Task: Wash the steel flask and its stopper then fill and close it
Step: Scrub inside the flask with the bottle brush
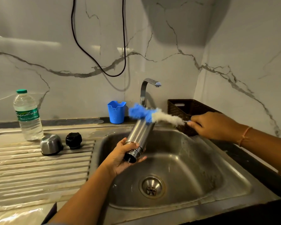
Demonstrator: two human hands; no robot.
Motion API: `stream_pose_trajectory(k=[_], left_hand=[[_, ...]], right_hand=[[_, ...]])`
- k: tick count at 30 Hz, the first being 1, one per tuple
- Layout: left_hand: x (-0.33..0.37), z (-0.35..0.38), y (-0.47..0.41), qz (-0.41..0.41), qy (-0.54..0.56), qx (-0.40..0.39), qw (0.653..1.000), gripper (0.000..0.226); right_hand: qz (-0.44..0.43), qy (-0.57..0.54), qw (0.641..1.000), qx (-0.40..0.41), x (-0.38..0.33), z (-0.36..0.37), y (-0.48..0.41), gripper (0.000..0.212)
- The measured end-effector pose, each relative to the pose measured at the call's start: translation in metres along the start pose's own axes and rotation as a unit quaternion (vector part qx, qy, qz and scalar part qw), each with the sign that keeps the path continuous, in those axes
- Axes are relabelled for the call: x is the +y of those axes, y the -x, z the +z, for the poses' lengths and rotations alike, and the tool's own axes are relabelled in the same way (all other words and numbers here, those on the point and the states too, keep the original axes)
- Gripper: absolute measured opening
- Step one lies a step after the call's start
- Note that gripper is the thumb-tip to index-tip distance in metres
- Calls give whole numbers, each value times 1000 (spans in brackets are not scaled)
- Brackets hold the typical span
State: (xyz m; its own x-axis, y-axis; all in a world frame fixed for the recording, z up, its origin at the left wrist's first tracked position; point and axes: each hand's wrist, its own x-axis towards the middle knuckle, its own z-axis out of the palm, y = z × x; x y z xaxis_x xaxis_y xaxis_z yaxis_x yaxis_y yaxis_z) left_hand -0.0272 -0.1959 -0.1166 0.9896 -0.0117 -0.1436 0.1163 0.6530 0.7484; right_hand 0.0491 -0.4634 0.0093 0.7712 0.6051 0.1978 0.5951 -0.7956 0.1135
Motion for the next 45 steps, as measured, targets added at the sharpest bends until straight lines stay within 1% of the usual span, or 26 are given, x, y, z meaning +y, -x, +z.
stream_pose_trajectory(k=[2,3,4,5,8,10,11,12,13,15,17,18,20,24,25,26,28,29,30,31,33,35,38,40,42,45], left_hand=[[-3,1,1,14,-58,21,998,68],[-3,2,2,20,-79,28,996,56],[-3,3,3,26,-89,35,995,49],[-3,5,4,30,-90,34,995,48],[0,6,5,32,-70,25,997,67],[1,6,5,16,-30,15,999,76],[1,6,5,3,-7,8,1000,79],[0,5,4,-5,11,8,1000,77],[0,5,4,-11,24,12,1000,69],[-1,2,2,-12,42,27,999,57],[-1,-3,1,-9,39,24,999,55],[1,-5,2,-6,32,13,999,61],[3,-6,4,2,17,-8,1000,83],[-2,1,0,-1,-24,-6,1000,108],[-4,5,0,-9,-37,0,999,106],[-6,7,1,-11,-52,7,999,97],[-8,11,3,-12,-79,32,996,65],[-8,11,4,-10,-83,43,996,55],[-8,9,3,-3,-73,54,996,53],[-8,7,2,6,-58,68,996,57],[-5,2,2,16,-37,83,996,61],[-4,0,3,12,-23,69,997,59],[-5,9,6,17,-6,32,999,61],[-6,15,6,29,-14,26,999,55],[-6,15,5,29,14,35,999,50],[-2,3,2,31,80,50,995,52]], right_hand=[[-55,-3,998,-37,-20,5,15,30],[-74,3,996,-46,-27,7,20,30],[-80,14,996,-48,-30,7,22,30],[-71,27,996,-44,-28,4,20,29],[-6,47,999,-11,-9,-10,4,33],[36,71,997,10,3,-17,-6,35],[44,79,996,16,5,-19,-9,35],[41,75,996,15,4,-20,-10,35],[30,61,998,8,1,-19,-8,35],[-9,19,1000,-23,-11,-16,2,35],[-44,-16,997,-66,-25,-12,14,35],[-52,-18,995,-78,-29,-11,17,35],[-45,-2,996,-74,-28,-14,16,36],[34,47,998,-36,-5,-27,-5,36],[43,61,997,-34,-1,-28,-9,37],[42,62,997,-36,1,-28,-10,37],[8,30,998,-55,-5,-23,-4,37],[-20,8,997,-73,-12,-20,2,37],[-46,-9,995,-93,-20,-17,8,37],[-64,-17,992,-111,-28,-14,13,37],[-71,1,991,-113,-33,-13,15,36],[-45,23,995,-86,-28,-17,7,36],[21,46,998,-31,-14,-23,-11,38],[40,63,997,-6,-10,-25,-19,41],[21,70,997,-3,-17,-24,-15,39],[-53,46,997,-28,-40,-19,2,34]])
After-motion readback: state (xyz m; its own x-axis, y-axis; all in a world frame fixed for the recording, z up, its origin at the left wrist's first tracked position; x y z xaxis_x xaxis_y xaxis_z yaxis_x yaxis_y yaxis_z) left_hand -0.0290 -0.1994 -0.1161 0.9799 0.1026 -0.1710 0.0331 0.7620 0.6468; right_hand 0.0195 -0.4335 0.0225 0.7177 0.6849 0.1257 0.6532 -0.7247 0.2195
